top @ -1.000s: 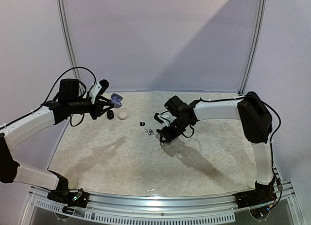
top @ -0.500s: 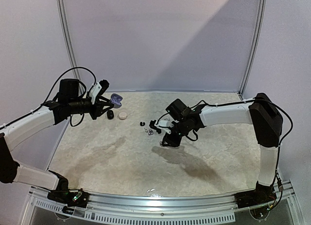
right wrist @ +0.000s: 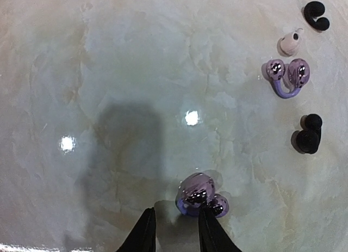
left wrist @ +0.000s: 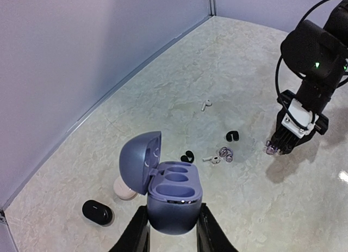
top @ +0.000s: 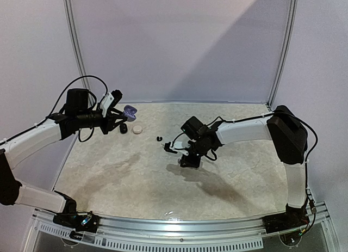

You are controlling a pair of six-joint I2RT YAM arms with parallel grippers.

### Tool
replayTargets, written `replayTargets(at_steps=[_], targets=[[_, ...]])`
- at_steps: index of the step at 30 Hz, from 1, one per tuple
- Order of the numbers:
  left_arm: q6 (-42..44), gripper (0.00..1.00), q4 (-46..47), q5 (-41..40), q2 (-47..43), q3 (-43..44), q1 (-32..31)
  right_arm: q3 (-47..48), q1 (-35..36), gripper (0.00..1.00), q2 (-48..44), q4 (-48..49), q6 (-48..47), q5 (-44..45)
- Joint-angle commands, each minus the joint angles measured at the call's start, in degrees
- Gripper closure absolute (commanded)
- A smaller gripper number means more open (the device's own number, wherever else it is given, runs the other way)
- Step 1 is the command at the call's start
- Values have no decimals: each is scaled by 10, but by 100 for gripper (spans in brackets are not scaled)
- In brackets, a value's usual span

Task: Insert the wireless bluetooth earbuds into the charging case
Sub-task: Pick up the left earbud from the center of the board.

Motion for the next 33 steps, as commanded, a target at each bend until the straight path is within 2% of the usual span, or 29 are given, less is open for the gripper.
replayTargets(at_steps=[1,8,19,24,28,33], targets=[[5,100,-5,-3,-3,-4,7,30,3,73,28,-9,-17,0],[6,100,-7,-2,3,3,7,49,3,74,37,-15,-30,7],[9,100,-7,-2,6,4,7,86,3,85,65,-31,-34,21],[10,100,-6,-3,6,3,7,136,-3,90,81,-74,-4,6],[14,100,-8,-2,5,3,7,173,-21,92,92,-115,57,-26],[69,100,-11,28,1,-15,6,174,-58,94,63,-124,157,-159]])
